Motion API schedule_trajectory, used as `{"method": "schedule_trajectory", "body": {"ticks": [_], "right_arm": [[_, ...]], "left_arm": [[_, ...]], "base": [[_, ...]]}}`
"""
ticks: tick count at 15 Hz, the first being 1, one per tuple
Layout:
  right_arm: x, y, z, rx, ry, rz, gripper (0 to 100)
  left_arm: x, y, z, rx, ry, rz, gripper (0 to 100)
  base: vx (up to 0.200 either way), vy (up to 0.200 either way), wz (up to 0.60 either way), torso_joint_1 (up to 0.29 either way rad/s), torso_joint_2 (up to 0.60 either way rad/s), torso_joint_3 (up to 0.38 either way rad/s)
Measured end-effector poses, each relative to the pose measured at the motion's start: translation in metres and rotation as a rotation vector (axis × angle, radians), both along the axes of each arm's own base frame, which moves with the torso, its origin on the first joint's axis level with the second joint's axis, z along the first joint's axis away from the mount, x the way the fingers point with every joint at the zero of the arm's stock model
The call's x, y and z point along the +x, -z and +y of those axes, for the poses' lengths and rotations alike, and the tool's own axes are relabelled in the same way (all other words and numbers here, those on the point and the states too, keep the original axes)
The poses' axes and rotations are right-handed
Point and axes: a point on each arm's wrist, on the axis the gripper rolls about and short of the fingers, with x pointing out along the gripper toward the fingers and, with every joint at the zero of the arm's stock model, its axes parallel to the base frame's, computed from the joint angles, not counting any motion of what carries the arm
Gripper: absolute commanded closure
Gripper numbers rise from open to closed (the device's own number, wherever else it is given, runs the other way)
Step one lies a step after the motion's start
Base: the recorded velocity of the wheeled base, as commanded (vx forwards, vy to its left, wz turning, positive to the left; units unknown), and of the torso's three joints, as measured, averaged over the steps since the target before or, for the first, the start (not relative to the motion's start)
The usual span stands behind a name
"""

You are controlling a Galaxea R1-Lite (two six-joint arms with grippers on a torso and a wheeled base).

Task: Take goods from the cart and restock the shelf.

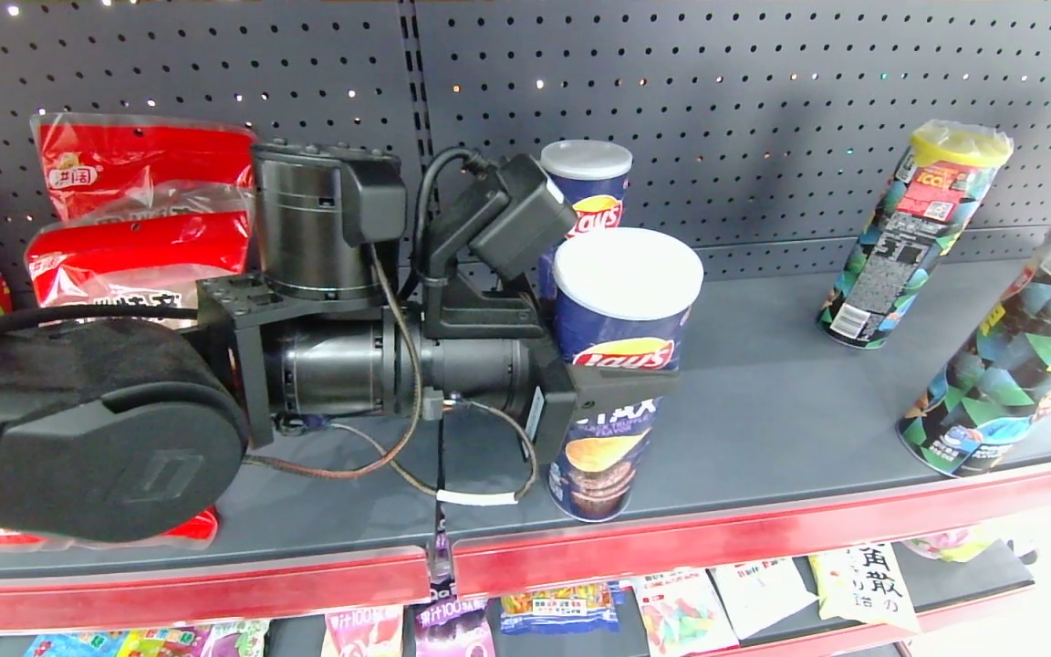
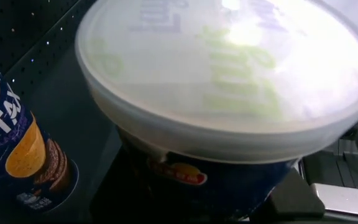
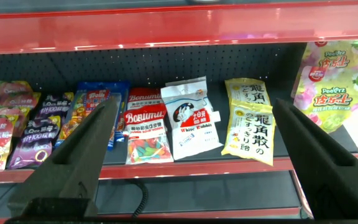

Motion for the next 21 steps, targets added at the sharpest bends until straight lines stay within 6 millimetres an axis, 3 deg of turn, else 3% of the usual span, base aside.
{"method": "schedule_trajectory", "body": {"ticks": [9,17,21], "right_arm": [[0.000,0.000,0.000,0.000,0.000,0.000,0],[0.000,0.000,0.000,0.000,0.000,0.000,0],[0.000,0.000,0.000,0.000,0.000,0.000,0]], "left_arm": [[-0.003,0.005,0.006,0.018,-0.012,0.026,0],[-0.020,0.009,0.051,0.034,-0.092,0.048,0],[-0.042,0.026,0.083,0.067,-0.137,0.092,0]], "base": [[0.000,0.000,0.00,0.000,0.00,0.000],[0.000,0.000,0.00,0.000,0.00,0.000],[0.000,0.000,0.00,0.000,0.00,0.000]]}}
